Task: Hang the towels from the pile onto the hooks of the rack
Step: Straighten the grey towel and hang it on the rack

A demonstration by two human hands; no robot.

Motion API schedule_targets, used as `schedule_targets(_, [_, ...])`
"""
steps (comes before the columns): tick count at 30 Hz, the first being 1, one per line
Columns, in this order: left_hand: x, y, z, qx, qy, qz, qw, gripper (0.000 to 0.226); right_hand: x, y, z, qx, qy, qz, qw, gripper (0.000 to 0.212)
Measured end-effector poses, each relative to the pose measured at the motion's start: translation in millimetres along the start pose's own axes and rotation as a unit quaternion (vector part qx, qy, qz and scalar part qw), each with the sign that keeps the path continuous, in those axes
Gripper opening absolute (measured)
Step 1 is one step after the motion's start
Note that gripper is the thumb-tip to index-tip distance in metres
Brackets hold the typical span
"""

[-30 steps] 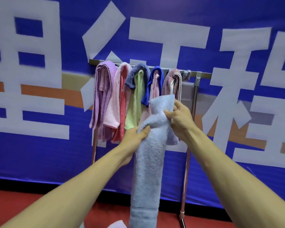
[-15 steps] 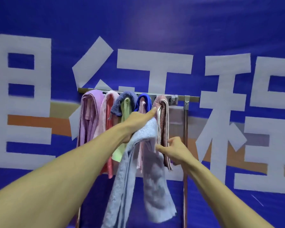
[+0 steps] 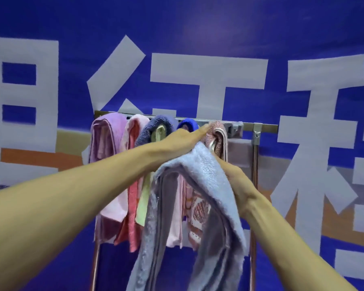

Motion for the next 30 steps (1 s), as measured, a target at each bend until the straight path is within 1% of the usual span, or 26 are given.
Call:
schedule_targets(2, [-9,-14,-13,0.027,0.012,-0.01,1.0,0.063,17,-4,-11,0.009,0.017,0.001,1.0,0.047])
schedule_targets(3, [-13,-20,-18,0.035,0.044,-0.028,0.998,0.069,27,-7,-19,0.022,0.046,0.013,0.999,0.044])
schedule_targets(4, [-18,-24,-24,0.045,0.094,-0.066,0.992,0.07,36,-9,-28,0.048,0.082,0.028,0.995,0.042])
schedule_targets(5, [-24,-24,-27,0.044,0.158,-0.125,0.978,0.064,42,-10,-37,0.085,0.099,0.034,0.991,0.04])
schedule_targets(6, [-33,-25,-28,0.038,0.225,-0.184,0.956,0.056,49,-12,-46,0.122,0.107,0.044,0.986,0.039])
schedule_targets(8, [-50,-20,-27,0.025,0.354,-0.262,0.897,0.044,51,-14,-64,0.177,0.154,0.067,0.97,0.036])
schedule_targets(9, [-58,-19,-24,0.018,0.4,-0.28,0.873,0.043,52,-16,-72,0.191,0.185,0.081,0.961,0.037])
schedule_targets(10, [-66,-23,-25,0.016,0.425,-0.287,0.858,0.042,53,-19,-78,0.201,0.208,0.094,0.953,0.039])
schedule_targets(11, [-68,-23,-23,0.009,0.433,-0.284,0.856,0.041,58,-22,-81,0.205,0.223,0.108,0.947,0.044])
schedule_targets(12, [-69,-28,-24,0.009,0.434,-0.266,0.861,0.04,62,-27,-85,0.203,0.229,0.122,0.944,0.046])
schedule_targets(14, [-68,-40,-31,0.032,0.411,-0.234,0.881,0.038,70,-35,-90,0.202,0.221,0.153,0.942,0.044])
schedule_targets(16, [-63,-52,-32,0.049,0.361,-0.2,0.91,0.037,74,-41,-96,0.205,0.231,0.174,0.935,0.042])
schedule_targets(18, [-54,-66,-22,0.035,0.292,-0.137,0.946,0.033,76,-45,-106,0.216,0.279,0.181,0.918,0.044])
schedule_targets(20, [-37,-79,-9,0.012,0.232,-0.067,0.97,0.028,76,-48,-118,0.22,0.376,0.185,0.881,0.044])
schedule_targets(22, [-20,-93,5,-0.003,0.173,-0.015,0.985,0.033,75,-50,-132,0.187,0.481,0.186,0.836,0.042])
schedule_targets(23, [-13,-101,10,-0.008,0.138,-0.002,0.99,0.035,75,-51,-138,0.17,0.512,0.18,0.822,0.038])
schedule_targets(25, [-3,-117,18,-0.019,0.087,-0.001,0.996,0.03,78,-60,-153,0.164,0.541,0.187,0.803,0.031])
schedule_targets(27, [0,-134,24,-0.028,0.063,-0.007,0.998,0.023,83,-73,-166,0.186,0.562,0.224,0.774,0.03])
schedule_targets(29, [1,-150,29,-0.037,0.015,0.019,0.999,0.023,88,-91,-173,0.199,0.598,0.27,0.728,0.033])
schedule_targets(30, [0,-157,30,-0.043,-0.033,0.041,0.998,0.024,90,-100,-173,0.194,0.618,0.294,0.703,0.035])
Point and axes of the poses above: each hand's wrist, its own y-axis away from the middle knuckle, its own x-axis out of the back of the hand, z = x × y, the point moved 2 cm from there along -y, towards the middle knuckle, and after that the axes turned 2 degrees about x, right-handed, at the moved point
